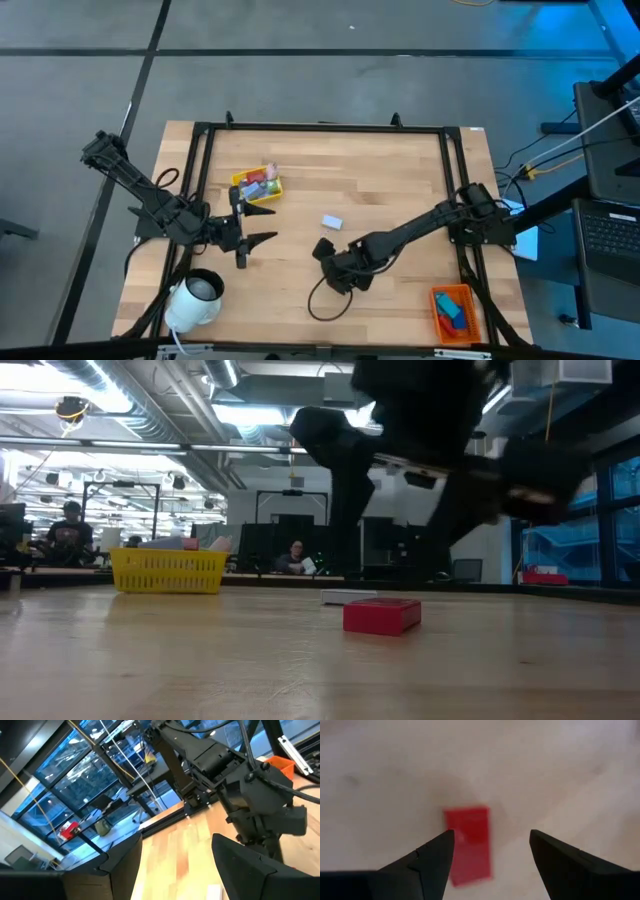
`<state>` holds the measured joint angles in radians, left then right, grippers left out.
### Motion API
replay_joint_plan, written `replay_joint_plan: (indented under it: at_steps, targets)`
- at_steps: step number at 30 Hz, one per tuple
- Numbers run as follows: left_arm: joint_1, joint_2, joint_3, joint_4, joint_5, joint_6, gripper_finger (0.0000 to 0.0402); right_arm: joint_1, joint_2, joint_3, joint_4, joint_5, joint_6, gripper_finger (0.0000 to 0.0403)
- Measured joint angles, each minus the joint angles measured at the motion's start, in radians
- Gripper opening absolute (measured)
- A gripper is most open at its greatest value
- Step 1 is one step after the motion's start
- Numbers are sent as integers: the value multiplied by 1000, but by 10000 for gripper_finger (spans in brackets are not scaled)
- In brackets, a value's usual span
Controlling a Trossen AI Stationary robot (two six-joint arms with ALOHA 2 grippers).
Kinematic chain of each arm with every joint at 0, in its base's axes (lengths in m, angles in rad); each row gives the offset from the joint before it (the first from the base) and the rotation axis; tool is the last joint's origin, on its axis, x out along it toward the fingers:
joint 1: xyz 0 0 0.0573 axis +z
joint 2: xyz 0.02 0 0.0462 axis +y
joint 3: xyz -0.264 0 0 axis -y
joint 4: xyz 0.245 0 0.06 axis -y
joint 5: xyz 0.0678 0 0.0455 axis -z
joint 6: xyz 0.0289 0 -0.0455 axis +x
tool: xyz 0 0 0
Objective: Pick & Place Office items
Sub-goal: Put the red digital timer into the orange bin
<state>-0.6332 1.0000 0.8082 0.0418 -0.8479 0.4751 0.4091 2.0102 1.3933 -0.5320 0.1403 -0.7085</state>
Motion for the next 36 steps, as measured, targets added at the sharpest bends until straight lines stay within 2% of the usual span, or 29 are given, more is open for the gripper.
replay_joint_plan:
  at_steps: [15,26,36]
  targets:
    - [-17,0,0,8,-7,1,237,-39,0,0,-15,-202,146,264]
    - [-16,0,0,8,-6,2,237,-63,65,1,-20,-245,25,264]
    - [-16,0,0,8,4,-1,237,-116,63,-18,-4,-257,35,257]
